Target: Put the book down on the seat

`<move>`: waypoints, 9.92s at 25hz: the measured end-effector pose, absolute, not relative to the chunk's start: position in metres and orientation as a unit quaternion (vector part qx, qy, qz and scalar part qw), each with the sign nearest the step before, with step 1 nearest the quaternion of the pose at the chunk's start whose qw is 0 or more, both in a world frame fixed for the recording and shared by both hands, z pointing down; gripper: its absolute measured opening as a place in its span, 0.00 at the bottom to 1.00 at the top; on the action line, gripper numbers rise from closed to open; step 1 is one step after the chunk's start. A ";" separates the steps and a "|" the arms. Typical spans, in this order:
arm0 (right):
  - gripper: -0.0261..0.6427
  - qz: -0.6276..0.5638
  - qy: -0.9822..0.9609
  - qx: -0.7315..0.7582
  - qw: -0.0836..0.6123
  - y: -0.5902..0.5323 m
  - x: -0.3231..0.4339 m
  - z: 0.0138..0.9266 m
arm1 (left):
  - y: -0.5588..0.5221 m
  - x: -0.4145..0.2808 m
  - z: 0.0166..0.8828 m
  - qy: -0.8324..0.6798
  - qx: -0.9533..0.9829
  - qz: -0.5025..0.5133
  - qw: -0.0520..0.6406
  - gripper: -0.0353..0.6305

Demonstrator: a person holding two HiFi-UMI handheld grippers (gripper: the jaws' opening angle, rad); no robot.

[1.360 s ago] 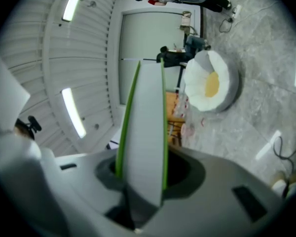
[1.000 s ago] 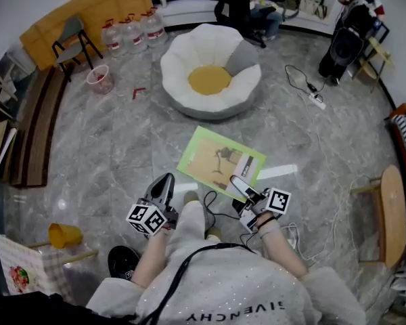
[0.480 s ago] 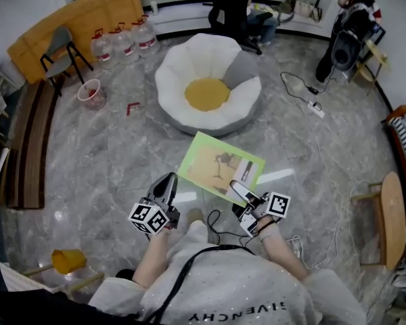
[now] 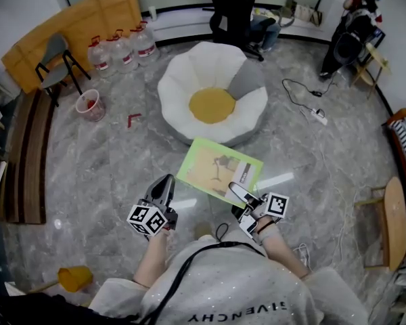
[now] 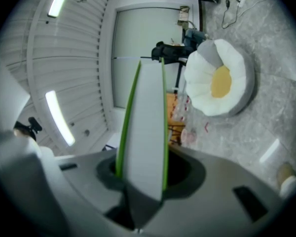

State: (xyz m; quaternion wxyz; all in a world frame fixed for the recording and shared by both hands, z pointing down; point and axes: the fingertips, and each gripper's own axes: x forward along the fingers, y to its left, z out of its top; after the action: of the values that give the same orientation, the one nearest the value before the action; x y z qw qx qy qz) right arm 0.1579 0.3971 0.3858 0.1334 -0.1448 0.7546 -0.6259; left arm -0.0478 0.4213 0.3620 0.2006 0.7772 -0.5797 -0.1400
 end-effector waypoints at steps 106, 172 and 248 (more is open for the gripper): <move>0.26 -0.677 0.644 -0.347 0.078 -0.197 0.005 0.791 | -0.200 -0.138 0.745 -0.471 0.785 -0.052 0.399 0.09; 0.64 -0.535 0.616 -0.536 -0.217 -0.256 0.016 0.932 | -0.184 -0.127 0.764 -0.480 0.770 -0.100 0.409 0.09; 0.06 -0.330 0.876 -0.331 -0.115 -0.157 -0.021 0.543 | -0.147 -0.106 0.528 -0.432 0.839 -0.040 0.329 0.09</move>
State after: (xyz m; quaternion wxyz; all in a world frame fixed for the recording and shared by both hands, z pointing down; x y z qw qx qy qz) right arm -0.0208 -0.1569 0.5435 -0.1146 -0.3314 0.8764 -0.3301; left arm -0.1064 -0.1471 0.5276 0.3292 0.8388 -0.4318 -0.0401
